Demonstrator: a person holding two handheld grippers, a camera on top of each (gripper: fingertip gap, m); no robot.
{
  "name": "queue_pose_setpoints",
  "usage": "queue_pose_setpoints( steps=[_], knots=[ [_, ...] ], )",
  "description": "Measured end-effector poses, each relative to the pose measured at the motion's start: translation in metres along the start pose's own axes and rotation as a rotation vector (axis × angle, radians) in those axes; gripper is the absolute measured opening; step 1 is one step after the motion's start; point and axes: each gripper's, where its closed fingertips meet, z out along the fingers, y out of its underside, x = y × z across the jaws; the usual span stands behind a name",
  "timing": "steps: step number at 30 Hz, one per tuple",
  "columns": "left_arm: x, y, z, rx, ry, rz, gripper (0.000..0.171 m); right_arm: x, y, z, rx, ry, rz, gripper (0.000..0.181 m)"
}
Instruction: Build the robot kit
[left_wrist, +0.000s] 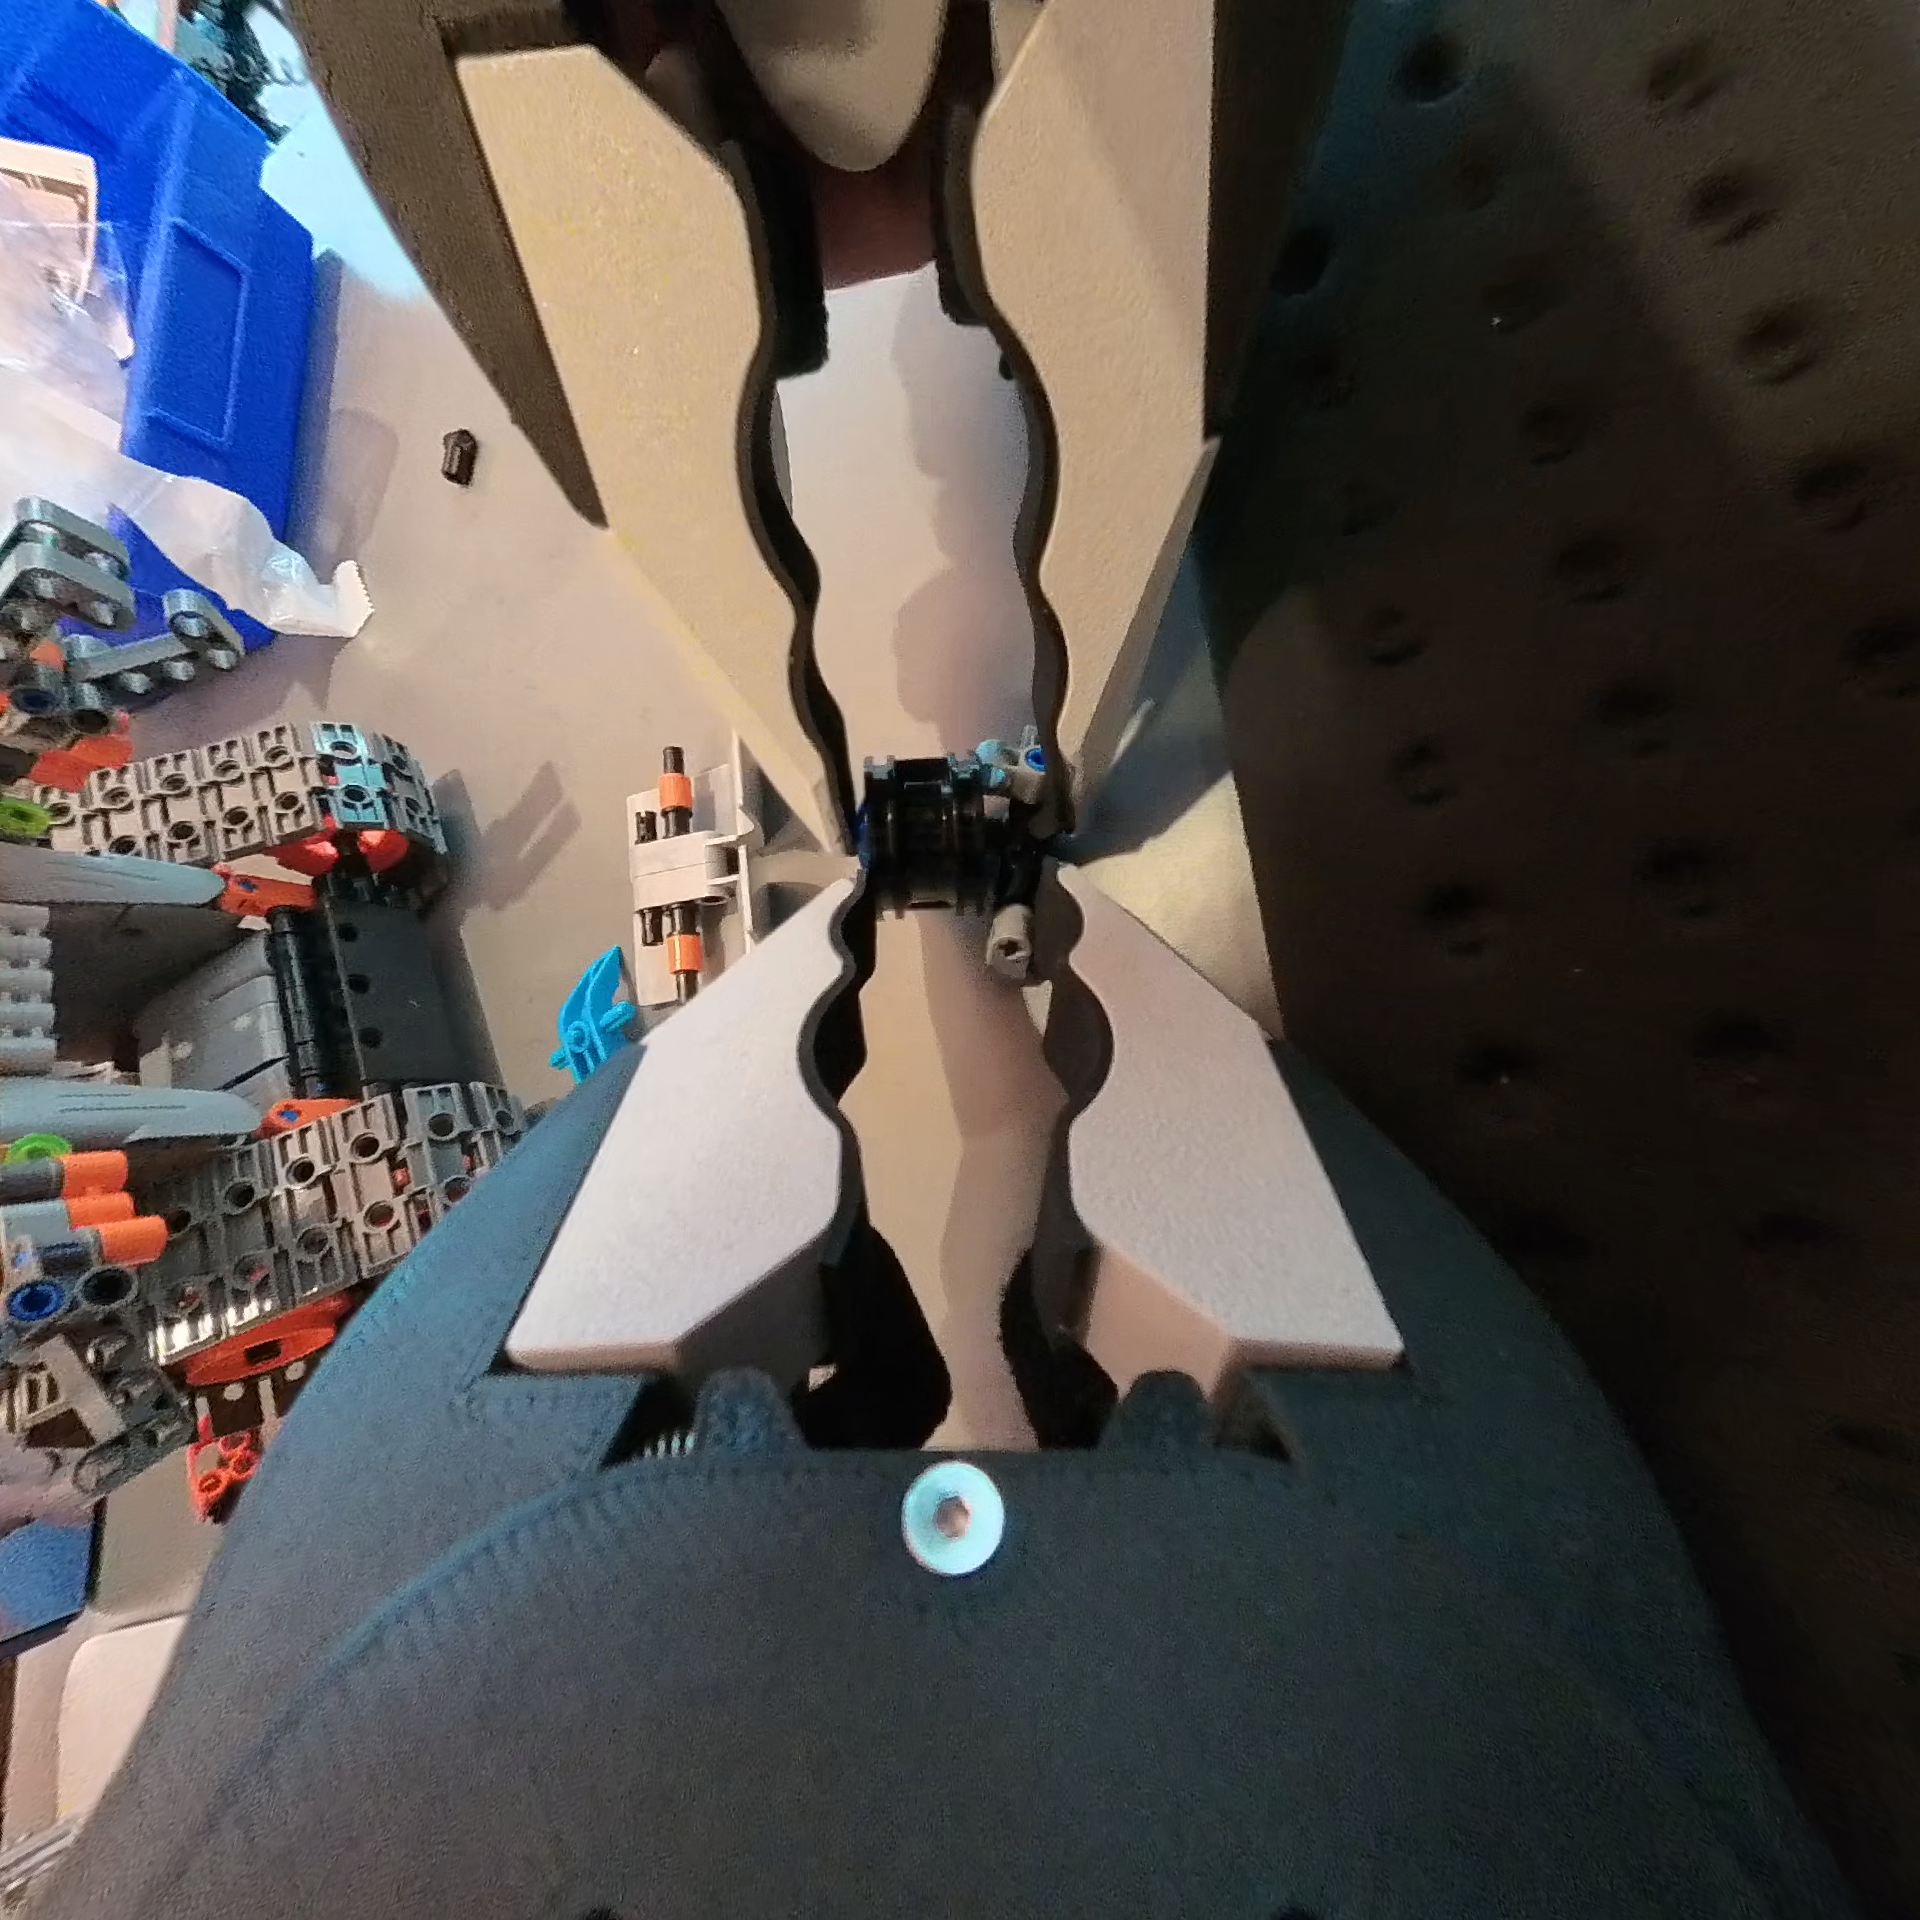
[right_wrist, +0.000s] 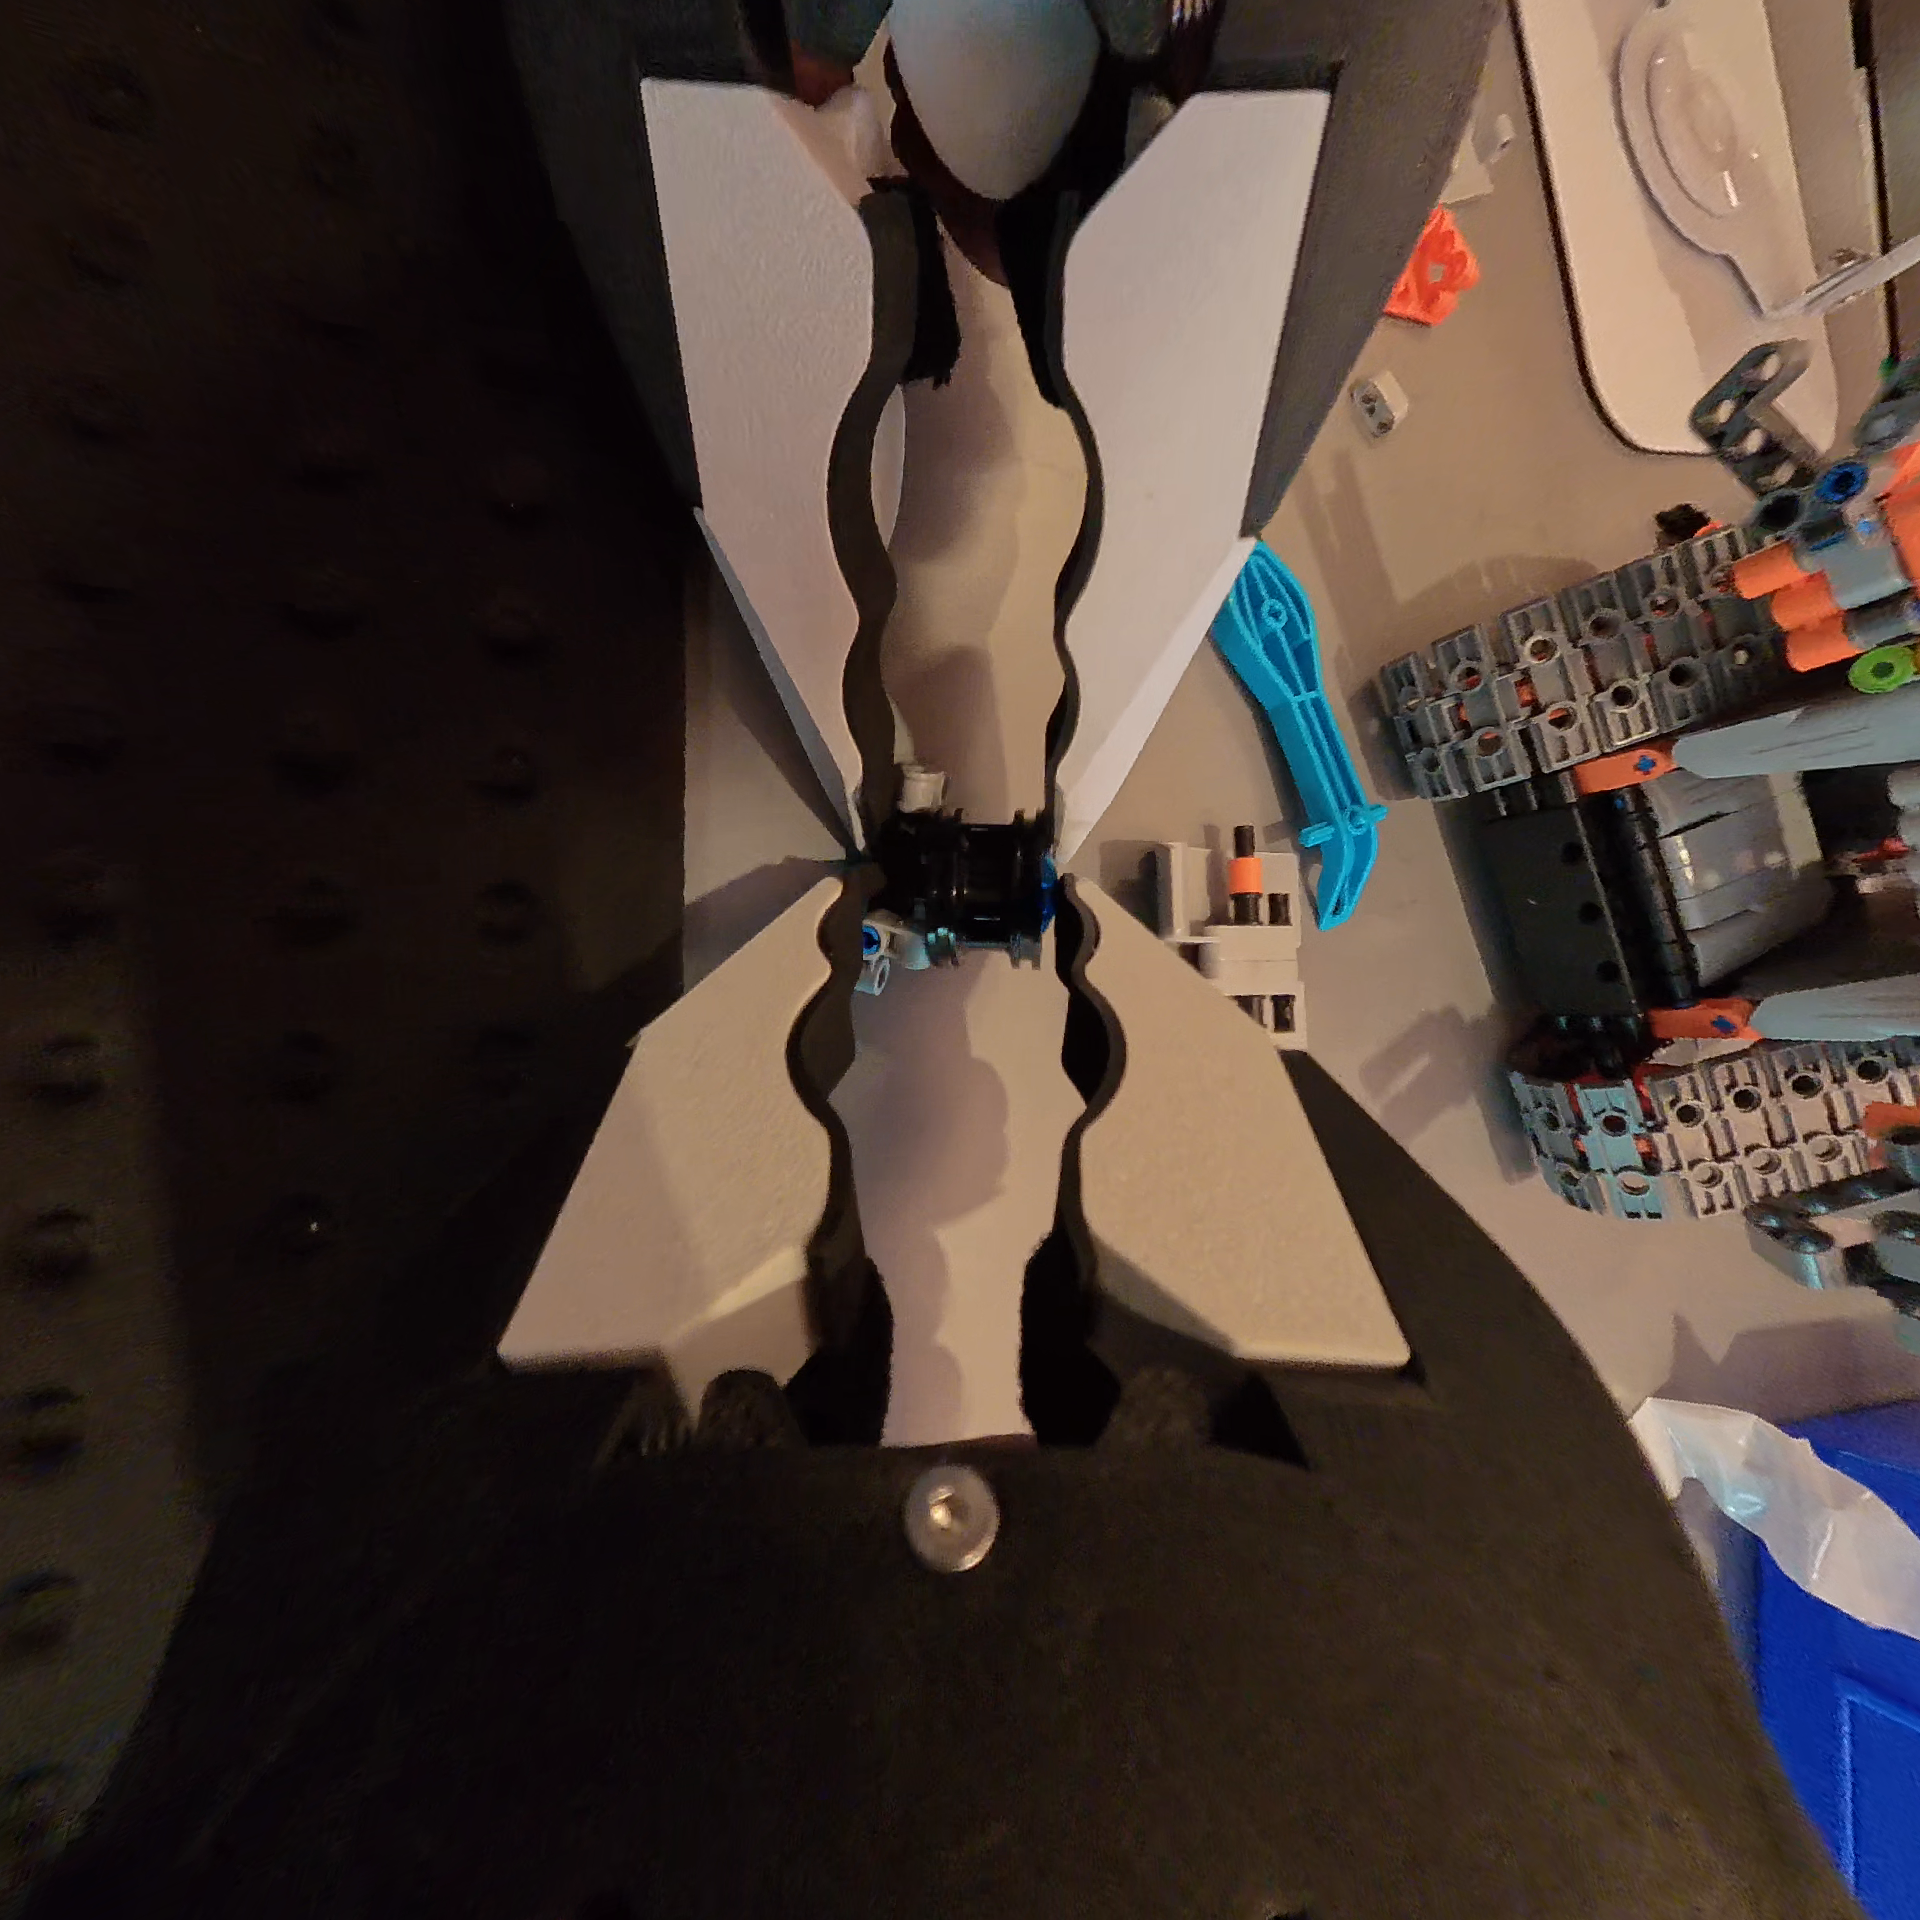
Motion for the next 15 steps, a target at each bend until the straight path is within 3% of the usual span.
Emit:
queue_pose_setpoints(
  steps=[9,15],
  knots=[
    [0.0025,-0.0032,0.0021,-0.001,0.003,0.011,0.028,-0.0032,0.0010,0.0008,0.013,-0.055,0.072,0.033],
    [0.0028,-0.0042,0.0031,0.000,0.013,-0.003,0.027,-0.0038,0.0009,0.0010,-0.033,-0.010,-0.028,0.032]
  ],
)
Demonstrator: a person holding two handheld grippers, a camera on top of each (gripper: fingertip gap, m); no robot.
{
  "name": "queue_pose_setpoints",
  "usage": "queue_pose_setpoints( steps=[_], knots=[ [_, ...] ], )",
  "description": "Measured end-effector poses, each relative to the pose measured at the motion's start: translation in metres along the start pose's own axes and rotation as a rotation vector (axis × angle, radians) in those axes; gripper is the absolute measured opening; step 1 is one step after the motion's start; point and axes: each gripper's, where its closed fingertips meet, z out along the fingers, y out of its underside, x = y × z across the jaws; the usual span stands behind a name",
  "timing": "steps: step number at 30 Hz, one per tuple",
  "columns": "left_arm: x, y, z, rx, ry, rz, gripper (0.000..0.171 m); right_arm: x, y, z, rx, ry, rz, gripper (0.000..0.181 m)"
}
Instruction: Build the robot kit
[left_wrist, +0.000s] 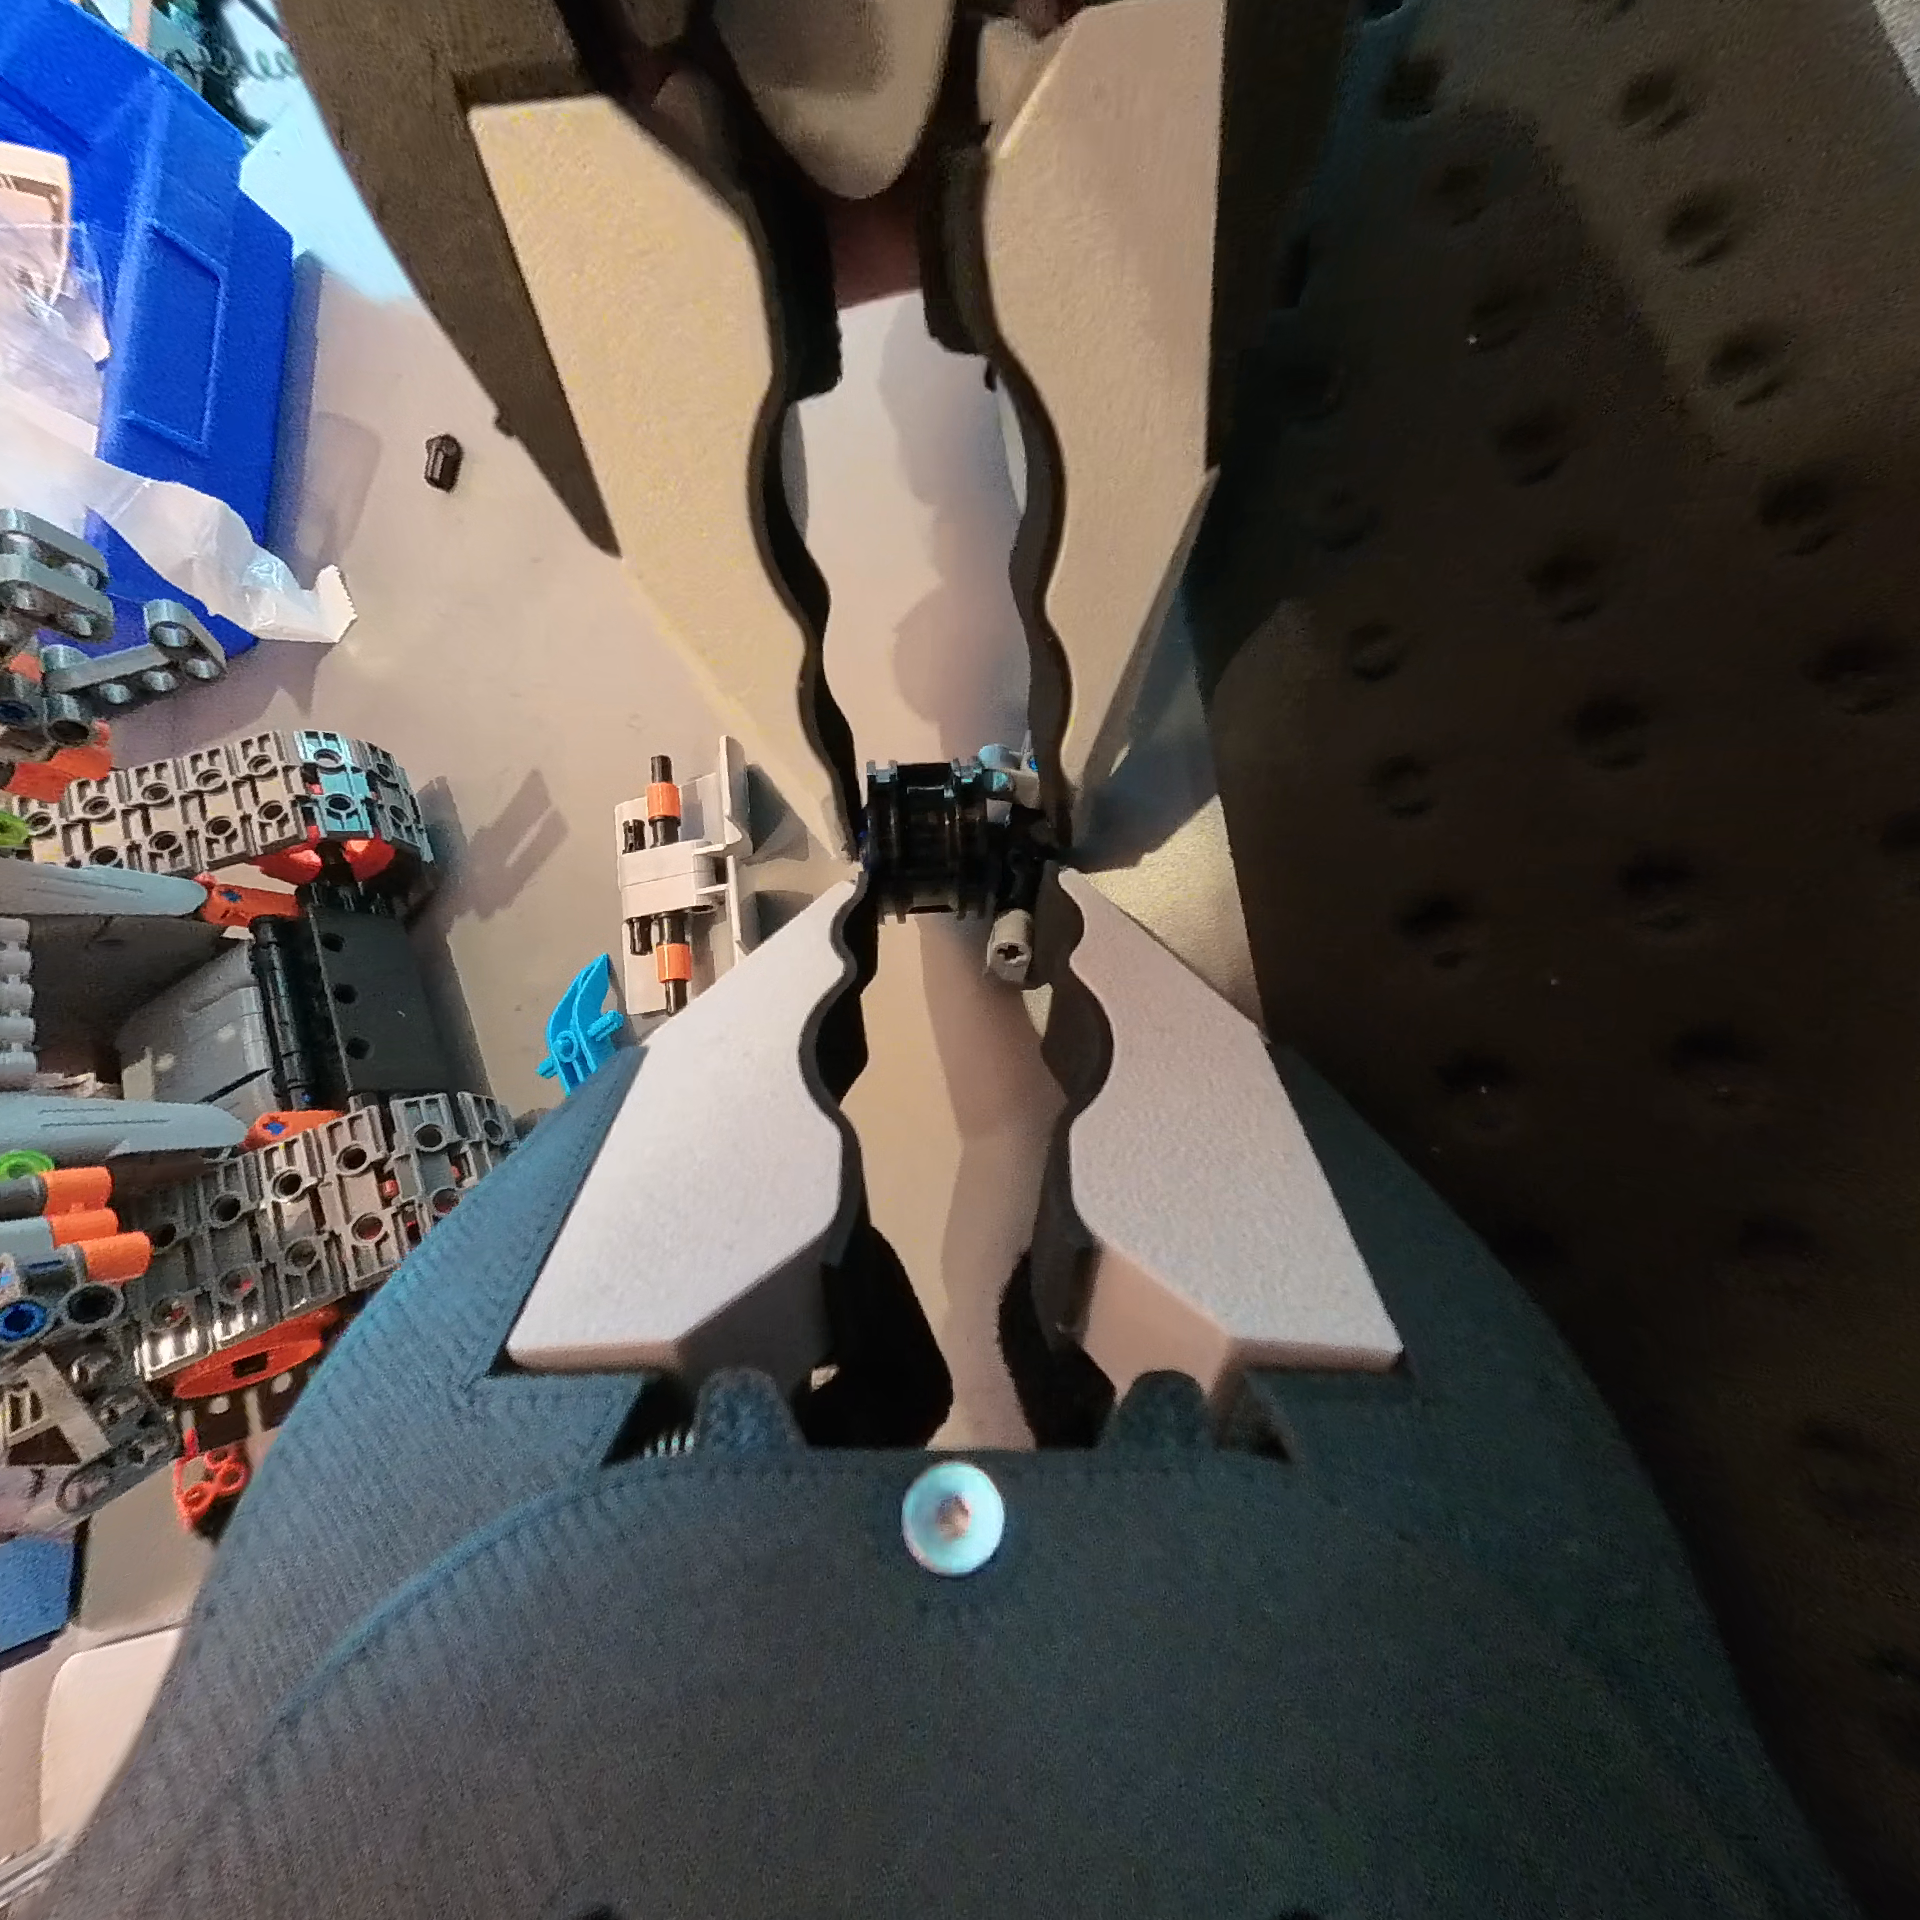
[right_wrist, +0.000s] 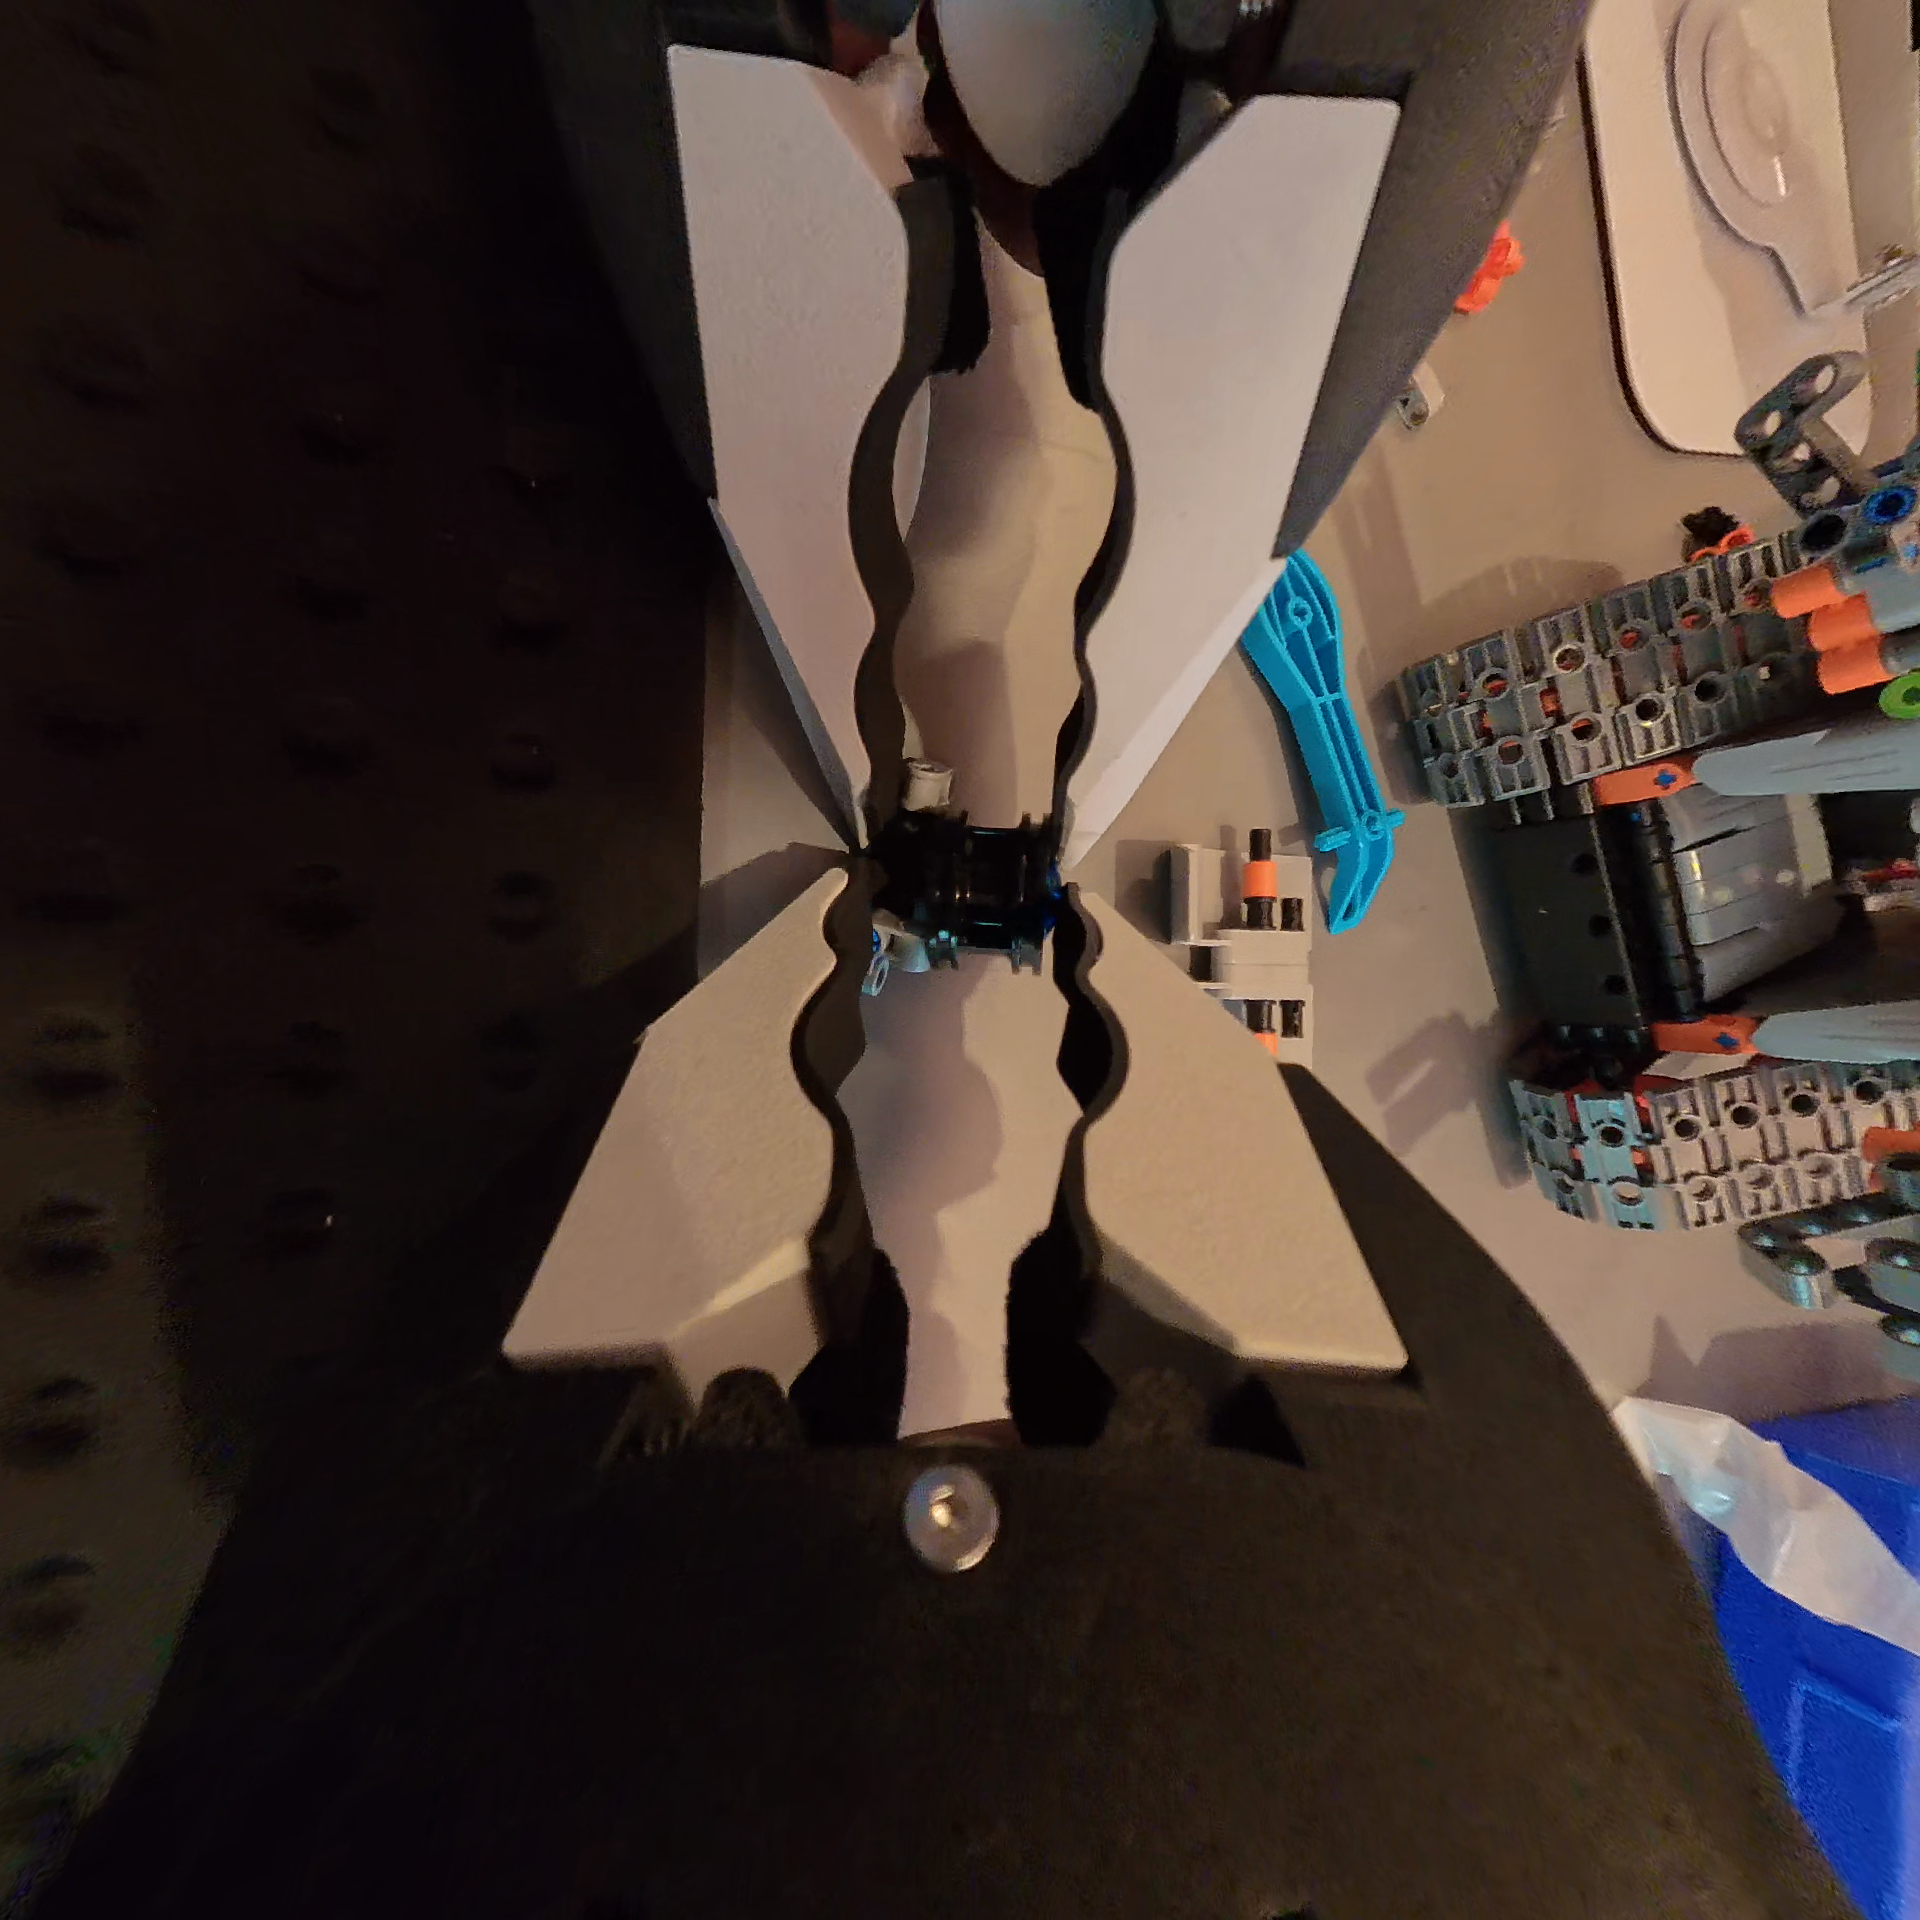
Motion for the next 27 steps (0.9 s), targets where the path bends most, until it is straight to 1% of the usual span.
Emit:
queue_pose_setpoints(
  steps=[3,8,15,19,21,23,25,27],
  knots=[
    [0.0001,-0.0005,0.0004,-0.003,0.000,0.007,0.027,-0.0001,0.0002,0.0003,-0.027,0.006,-0.037,0.032],
    [0.0028,-0.0031,0.0008,0.001,0.009,0.028,0.029,-0.0029,0.0001,-0.0002,-0.030,-0.052,-0.050,0.033],
    [0.0047,-0.0039,0.0004,-0.027,-0.023,0.108,0.027,-0.0043,-0.0011,0.0000,-0.014,-0.095,-0.051,0.032],
    [0.0050,-0.0042,0.0002,-0.053,-0.033,0.146,0.026,-0.0048,-0.0016,-0.0001,-0.016,-0.083,-0.075,0.032],
    [0.0050,-0.0043,0.0003,-0.054,-0.027,0.137,0.026,-0.0048,-0.0015,-0.0004,-0.017,-0.050,-0.083,0.032],
    [0.0048,-0.0036,0.0000,-0.049,-0.026,0.137,0.027,-0.0045,-0.0012,-0.0004,-0.009,-0.049,-0.061,0.033],
    [0.0035,-0.0027,0.0001,-0.041,-0.008,0.094,0.028,-0.0029,-0.0016,-0.0006,0.029,-0.057,-0.033,0.033],
    [0.0015,-0.0008,0.0000,-0.041,-0.009,0.083,0.028,0.0001,-0.0023,-0.0012,0.058,-0.030,0.017,0.033]
  ],
)
